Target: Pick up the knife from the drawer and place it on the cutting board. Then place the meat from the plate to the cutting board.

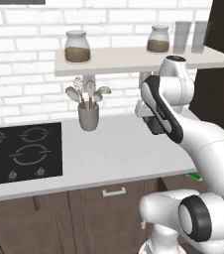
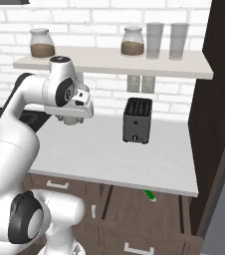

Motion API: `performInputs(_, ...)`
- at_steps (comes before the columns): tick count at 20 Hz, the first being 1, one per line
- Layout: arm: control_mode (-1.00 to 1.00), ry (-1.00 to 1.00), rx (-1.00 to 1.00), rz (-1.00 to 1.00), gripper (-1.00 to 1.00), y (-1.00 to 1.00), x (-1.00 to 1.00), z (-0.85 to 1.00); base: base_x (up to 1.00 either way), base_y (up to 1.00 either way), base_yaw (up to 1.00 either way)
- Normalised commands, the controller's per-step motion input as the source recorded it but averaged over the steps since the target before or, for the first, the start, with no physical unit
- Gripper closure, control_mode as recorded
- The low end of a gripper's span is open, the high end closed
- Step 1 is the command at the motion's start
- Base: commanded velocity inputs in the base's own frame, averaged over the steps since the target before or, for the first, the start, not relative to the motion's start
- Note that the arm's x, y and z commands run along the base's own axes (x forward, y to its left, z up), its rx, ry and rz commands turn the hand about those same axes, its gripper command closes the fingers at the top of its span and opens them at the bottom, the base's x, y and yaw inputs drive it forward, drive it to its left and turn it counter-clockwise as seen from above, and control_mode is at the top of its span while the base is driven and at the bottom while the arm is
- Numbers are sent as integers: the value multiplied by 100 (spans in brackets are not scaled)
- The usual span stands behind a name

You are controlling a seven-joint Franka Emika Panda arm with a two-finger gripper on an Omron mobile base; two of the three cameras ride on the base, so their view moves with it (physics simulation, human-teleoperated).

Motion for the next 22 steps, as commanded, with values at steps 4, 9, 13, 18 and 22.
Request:
performInputs(4,100,0,0,0,-100,0,0,0,-5,0,0)
performInputs(9,100,0,0,0,-100,0,0,0,-49,-5,-11)
performInputs(13,100,0,0,0,-100,0,0,0,-37,0,-19)
performInputs(18,100,0,0,0,-100,0,0,0,-2,6,-24)
performInputs(22,100,0,0,0,-100,0,0,0,-9,19,-37)
